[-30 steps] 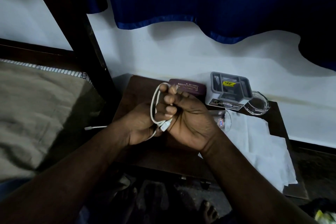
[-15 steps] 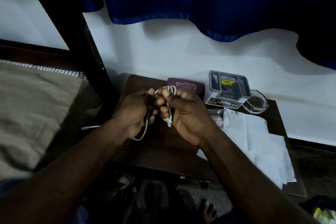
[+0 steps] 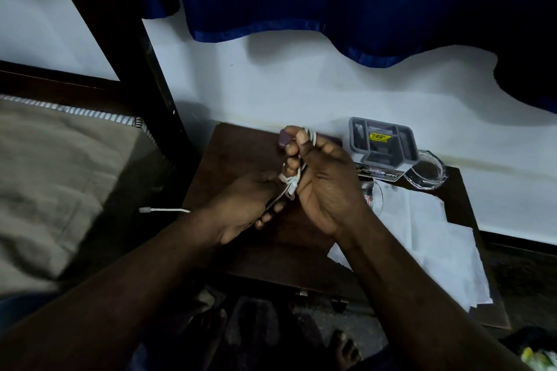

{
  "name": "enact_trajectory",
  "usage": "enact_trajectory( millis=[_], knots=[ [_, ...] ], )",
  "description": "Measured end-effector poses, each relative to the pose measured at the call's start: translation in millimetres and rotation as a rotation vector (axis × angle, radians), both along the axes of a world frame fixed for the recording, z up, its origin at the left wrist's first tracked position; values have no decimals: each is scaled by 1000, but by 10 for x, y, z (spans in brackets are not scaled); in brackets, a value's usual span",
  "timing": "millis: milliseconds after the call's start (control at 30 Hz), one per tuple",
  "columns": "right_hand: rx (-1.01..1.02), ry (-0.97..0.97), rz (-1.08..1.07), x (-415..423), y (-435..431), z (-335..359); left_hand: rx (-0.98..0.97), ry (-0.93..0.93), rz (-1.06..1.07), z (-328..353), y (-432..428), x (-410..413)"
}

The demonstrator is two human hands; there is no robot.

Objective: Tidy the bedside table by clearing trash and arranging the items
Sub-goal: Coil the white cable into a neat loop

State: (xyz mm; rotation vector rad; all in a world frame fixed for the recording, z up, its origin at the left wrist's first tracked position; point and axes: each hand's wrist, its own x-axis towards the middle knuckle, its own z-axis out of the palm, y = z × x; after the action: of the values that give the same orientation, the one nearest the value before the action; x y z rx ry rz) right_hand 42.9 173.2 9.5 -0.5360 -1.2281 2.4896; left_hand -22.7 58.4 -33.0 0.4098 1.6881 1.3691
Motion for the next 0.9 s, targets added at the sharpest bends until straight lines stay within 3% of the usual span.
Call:
enact_trajectory(
  millis=[233,467,633,900],
  knots=[
    [-238,68,-202,34,229,59,-38,511,-252,-29,32,76],
    [51,-58,-281,3,173,1,-106,1285,-352,64,-20,84],
    [53,-64,-279,-14,172,-16,-61,1334,-170,190,-76,-57],
    [124,-91,-172,-15,147,-96,31,1371,-87,281,-86,-36]
  ],
)
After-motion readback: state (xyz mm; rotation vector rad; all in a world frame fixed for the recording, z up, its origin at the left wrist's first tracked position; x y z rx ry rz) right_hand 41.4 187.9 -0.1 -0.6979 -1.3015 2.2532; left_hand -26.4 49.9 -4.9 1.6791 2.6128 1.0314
